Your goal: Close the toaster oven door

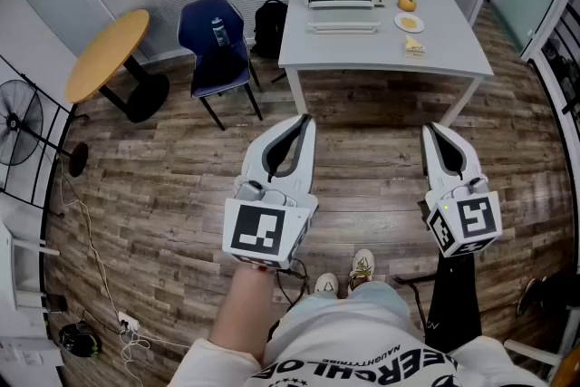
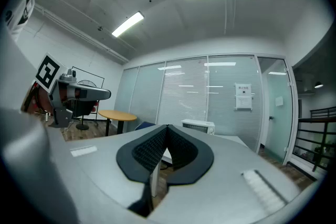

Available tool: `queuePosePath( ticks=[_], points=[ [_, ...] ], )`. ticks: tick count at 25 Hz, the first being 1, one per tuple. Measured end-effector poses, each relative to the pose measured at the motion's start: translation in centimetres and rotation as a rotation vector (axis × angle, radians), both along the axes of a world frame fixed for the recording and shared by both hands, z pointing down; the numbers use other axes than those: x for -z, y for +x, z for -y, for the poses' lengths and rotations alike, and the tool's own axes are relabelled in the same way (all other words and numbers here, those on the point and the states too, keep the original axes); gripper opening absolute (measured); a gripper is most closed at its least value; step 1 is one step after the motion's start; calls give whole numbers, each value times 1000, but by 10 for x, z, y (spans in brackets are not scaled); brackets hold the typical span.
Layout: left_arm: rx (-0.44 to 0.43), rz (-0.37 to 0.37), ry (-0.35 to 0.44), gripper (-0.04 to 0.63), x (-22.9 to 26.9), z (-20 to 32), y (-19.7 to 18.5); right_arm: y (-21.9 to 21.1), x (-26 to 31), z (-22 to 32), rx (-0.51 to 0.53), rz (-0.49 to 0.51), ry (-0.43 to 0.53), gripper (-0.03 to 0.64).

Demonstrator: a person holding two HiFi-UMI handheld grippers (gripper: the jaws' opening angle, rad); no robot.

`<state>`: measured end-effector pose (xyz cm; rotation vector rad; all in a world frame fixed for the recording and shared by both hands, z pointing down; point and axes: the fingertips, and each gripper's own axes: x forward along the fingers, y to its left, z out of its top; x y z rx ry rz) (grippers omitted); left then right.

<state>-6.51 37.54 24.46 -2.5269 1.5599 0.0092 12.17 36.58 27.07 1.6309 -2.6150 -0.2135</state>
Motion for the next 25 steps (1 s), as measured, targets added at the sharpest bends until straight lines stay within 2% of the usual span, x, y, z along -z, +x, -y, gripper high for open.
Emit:
queuePosePath(
  ticks=[3, 11, 19, 25],
  points=[
    [22, -21, -74, 55, -16, -15, -21, -19, -6, -20, -8, -1, -26, 2],
    [17, -20, -116, 55, -26, -44, -47, -47, -6, -55, -36, -34, -13, 2],
    [33, -7, -109, 55, -31, -45, -50, -61, 1, -55, -33, -77, 54, 0],
    [41, 7, -98, 55, -32, -24, -38, -56, -9, -32, -22, -61, 15, 0]
  ],
)
